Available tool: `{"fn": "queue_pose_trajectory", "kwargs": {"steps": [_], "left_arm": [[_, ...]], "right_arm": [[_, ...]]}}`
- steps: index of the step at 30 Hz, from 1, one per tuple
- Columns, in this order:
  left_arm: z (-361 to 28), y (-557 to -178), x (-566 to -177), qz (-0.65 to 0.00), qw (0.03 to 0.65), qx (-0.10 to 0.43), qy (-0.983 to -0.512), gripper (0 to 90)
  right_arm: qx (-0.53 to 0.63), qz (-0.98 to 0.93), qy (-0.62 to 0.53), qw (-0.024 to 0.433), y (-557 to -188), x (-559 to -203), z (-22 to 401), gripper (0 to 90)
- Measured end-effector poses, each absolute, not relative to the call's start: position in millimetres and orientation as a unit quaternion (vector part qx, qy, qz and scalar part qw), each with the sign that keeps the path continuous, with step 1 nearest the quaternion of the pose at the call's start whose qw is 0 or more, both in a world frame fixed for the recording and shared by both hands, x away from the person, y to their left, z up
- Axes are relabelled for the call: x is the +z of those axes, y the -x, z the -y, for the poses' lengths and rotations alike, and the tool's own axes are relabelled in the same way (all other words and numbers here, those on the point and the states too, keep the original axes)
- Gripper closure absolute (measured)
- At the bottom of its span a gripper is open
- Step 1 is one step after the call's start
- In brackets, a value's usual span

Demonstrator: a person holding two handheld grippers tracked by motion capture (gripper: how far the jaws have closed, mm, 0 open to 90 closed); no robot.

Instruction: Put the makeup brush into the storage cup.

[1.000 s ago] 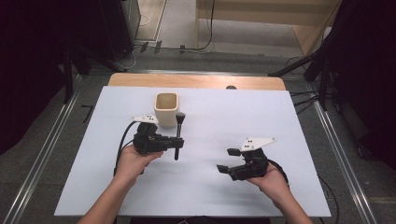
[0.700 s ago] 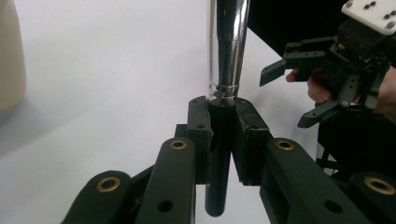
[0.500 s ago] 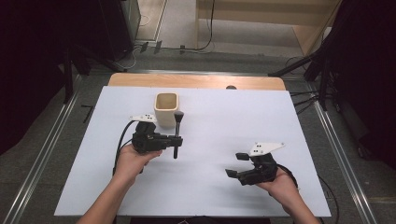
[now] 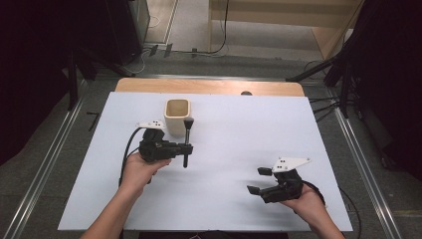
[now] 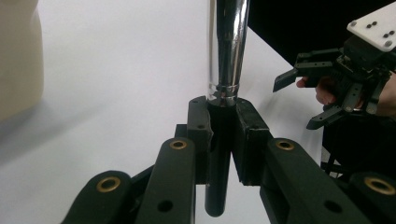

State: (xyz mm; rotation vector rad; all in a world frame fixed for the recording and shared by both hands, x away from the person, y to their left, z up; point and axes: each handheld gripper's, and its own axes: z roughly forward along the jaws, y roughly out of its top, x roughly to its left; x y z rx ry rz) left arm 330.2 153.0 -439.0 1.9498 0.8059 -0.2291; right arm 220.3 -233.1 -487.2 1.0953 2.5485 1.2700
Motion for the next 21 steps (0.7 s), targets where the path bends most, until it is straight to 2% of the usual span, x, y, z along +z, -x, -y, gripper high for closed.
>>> {"fn": "queue_pose_trajectory", "kwargs": {"steps": [21], "left_arm": [[-172.5,-343.7,-425.1,-0.344,0.509,-0.070,-0.786,79.9]], "right_arm": [[0.405,-0.837,-0.366,0.037,-219.3,-492.3,233.2,23.8]]}}
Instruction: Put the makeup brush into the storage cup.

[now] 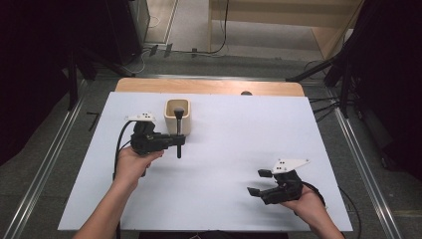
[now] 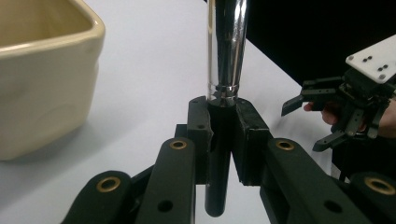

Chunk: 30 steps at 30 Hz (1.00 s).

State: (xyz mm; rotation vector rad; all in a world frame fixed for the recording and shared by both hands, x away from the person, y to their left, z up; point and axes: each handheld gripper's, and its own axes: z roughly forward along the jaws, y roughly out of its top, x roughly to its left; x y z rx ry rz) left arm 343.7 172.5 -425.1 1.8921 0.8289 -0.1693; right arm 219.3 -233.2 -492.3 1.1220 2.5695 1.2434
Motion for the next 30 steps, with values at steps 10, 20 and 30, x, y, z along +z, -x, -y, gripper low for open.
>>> {"fn": "queue_pose_trajectory", "kwargs": {"steps": [10,20,30], "left_arm": [[-182.0,-351.9,-414.7,-0.349,0.511,-0.063,-0.783,79.8],[-185.0,-362.5,-411.3,-0.357,0.510,-0.060,-0.781,79.9],[-180.3,-376.2,-390.3,-0.352,0.506,-0.043,-0.786,79.9]], "right_arm": [[0.405,-0.837,-0.365,0.034,-219.4,-493.2,232.7,23.8],[0.405,-0.835,-0.370,0.040,-218.1,-493.1,233.2,23.8],[0.409,-0.835,-0.366,0.039,-217.5,-491.5,231.8,23.8]]}}
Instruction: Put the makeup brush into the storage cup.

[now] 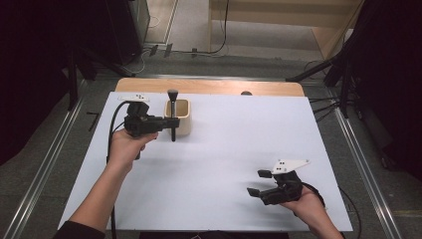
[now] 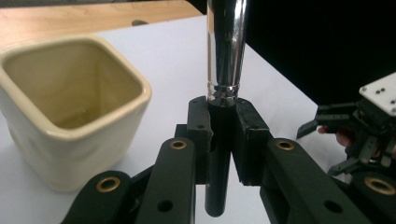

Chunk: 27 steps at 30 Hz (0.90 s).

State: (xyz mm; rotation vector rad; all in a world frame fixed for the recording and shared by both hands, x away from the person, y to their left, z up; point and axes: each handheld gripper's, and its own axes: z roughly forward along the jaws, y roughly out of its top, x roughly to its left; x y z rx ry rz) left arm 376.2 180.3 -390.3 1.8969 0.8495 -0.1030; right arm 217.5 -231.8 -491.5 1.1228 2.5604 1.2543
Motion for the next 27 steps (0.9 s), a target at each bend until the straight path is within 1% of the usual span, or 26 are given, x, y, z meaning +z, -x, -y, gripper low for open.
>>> {"fn": "queue_pose_trajectory", "kwargs": {"steps": [7,17,27], "left_arm": [[-179.7,-390.6,-374.7,-0.355,0.510,-0.034,-0.783,79.9],[-175.5,-413.3,-357.9,-0.367,0.515,0.001,-0.774,79.9],[-167.1,-425.2,-358.5,-0.375,0.508,0.029,-0.775,79.9]], "right_arm": [[0.406,-0.836,-0.368,0.036,-217.7,-491.7,230.2,23.7],[0.413,-0.835,-0.362,0.031,-218.9,-492.1,225.9,23.7],[0.412,-0.836,-0.360,0.027,-218.7,-492.5,224.1,23.6]]}}
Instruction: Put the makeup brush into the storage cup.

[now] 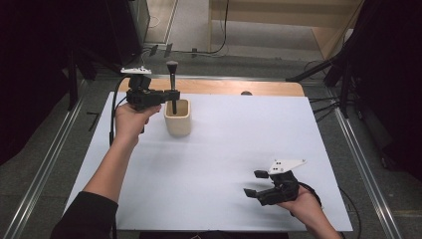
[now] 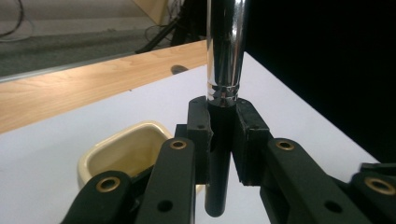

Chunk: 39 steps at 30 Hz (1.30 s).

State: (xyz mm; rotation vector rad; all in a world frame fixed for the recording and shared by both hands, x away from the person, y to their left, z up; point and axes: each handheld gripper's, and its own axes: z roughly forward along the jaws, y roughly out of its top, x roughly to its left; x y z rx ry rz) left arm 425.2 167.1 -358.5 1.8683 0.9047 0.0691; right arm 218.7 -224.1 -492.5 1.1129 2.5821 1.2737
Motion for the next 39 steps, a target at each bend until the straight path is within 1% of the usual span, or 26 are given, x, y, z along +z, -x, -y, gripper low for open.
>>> {"fn": "queue_pose_trajectory", "kwargs": {"steps": [5,12,22,39], "left_arm": [[-160.3,-429.4,-363.3,-0.376,0.506,0.044,-0.775,79.8],[-155.9,-431.9,-367.6,-0.374,0.511,0.097,-0.768,79.9],[-151.9,-432.2,-378.9,-0.356,0.530,0.147,-0.755,79.9],[-156.3,-432.3,-398.0,-0.362,0.536,0.165,-0.745,79.9]], "right_arm": [[0.412,-0.836,-0.360,0.027,-219.1,-493.0,223.3,23.6],[0.414,-0.835,-0.362,0.026,-219.0,-492.8,223.6,23.6],[0.415,-0.834,-0.363,0.029,-219.1,-492.7,224.8,23.5],[0.412,-0.836,-0.361,0.028,-218.8,-493.1,223.4,23.6]]}}
